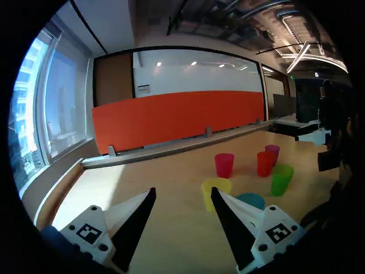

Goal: Pour water

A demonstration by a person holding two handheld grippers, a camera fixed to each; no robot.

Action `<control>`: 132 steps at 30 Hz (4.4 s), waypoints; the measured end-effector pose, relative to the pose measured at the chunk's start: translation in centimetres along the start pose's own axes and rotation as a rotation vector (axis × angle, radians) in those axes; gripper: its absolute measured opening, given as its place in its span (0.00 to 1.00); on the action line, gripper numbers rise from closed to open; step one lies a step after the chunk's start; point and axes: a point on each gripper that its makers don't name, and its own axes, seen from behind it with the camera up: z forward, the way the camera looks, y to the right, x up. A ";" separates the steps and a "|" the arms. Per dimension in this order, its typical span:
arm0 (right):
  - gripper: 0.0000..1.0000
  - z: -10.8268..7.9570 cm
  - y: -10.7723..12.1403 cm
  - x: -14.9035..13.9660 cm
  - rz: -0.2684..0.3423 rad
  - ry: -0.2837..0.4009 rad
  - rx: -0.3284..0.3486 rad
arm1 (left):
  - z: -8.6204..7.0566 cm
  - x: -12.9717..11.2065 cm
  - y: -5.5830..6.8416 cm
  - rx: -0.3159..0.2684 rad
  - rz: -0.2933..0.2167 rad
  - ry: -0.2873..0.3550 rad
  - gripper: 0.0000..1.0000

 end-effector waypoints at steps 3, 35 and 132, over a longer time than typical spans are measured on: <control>1.00 0.3 0.9 0.6 0.012 0.040 -0.056 | -0.2 0.8 -0.6 0.041 -0.016 0.040 0.89; 1.00 -1.4 4.9 2.4 0.094 0.235 -0.292 | 0.1 2.3 -3.0 0.212 -0.143 0.172 0.89; 1.00 -1.7 4.9 2.1 0.119 0.240 -0.279 | 2.1 -3.6 -4.1 0.322 -0.138 0.154 0.89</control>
